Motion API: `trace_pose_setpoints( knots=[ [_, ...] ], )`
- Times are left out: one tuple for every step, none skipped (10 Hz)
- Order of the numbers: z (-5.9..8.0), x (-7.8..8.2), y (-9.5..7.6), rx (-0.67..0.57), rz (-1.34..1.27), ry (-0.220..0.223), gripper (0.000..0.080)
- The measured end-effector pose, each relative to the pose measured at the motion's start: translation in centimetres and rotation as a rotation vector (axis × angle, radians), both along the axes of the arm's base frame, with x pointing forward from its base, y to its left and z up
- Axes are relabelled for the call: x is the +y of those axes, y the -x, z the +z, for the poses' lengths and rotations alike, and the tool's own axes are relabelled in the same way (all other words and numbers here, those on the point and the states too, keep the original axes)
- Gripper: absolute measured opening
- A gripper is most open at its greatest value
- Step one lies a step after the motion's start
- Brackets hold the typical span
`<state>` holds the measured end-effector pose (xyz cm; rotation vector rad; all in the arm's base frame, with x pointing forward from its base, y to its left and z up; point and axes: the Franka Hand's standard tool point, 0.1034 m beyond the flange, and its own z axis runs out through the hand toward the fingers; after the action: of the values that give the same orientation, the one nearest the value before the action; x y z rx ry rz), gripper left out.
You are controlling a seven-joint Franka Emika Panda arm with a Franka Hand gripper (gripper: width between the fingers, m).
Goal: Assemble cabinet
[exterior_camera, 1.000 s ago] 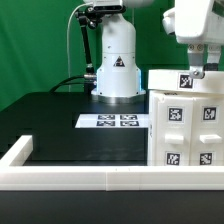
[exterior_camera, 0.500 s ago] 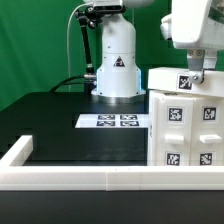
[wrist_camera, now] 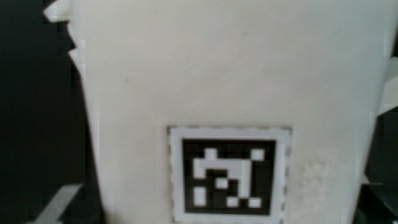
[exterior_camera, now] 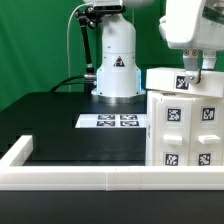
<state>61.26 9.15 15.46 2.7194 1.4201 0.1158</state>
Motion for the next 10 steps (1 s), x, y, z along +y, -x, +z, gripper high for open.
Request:
trace_pose_setpoints(
  knots=[
    [0.00,-0.01,0.00,-0.002,-0.088,-0.009,0.0564],
    [-0.01,-0.02,0.00,-0.005,-0.167,-0.017,0.0566],
    [-0.01,-0.03,0.00,-0.006,-0.230,-0.023,0.0566],
    [-0.01,-0.03,-0.01,-0.009,-0.286,-0.029,0.0566],
    [-0.02,-0.05,-0.11,-0.027,-0.409,-0.049,0.0566],
    [-0.01,-0.06,-0.15,-0.039,-0.509,-0.063,0.0566],
    [-0.02,-0.06,-0.24,-0.048,-0.592,-0.076,0.0566],
    [-0.03,-0.12,-0.36,-0.062,-0.682,-0.091,0.0566],
    [-0.04,-0.25,-0.43,-0.069,-0.751,-0.101,0.0566],
    [-0.04,-0.32,-0.47,-0.073,-0.809,-0.110,0.0566]
  ],
)
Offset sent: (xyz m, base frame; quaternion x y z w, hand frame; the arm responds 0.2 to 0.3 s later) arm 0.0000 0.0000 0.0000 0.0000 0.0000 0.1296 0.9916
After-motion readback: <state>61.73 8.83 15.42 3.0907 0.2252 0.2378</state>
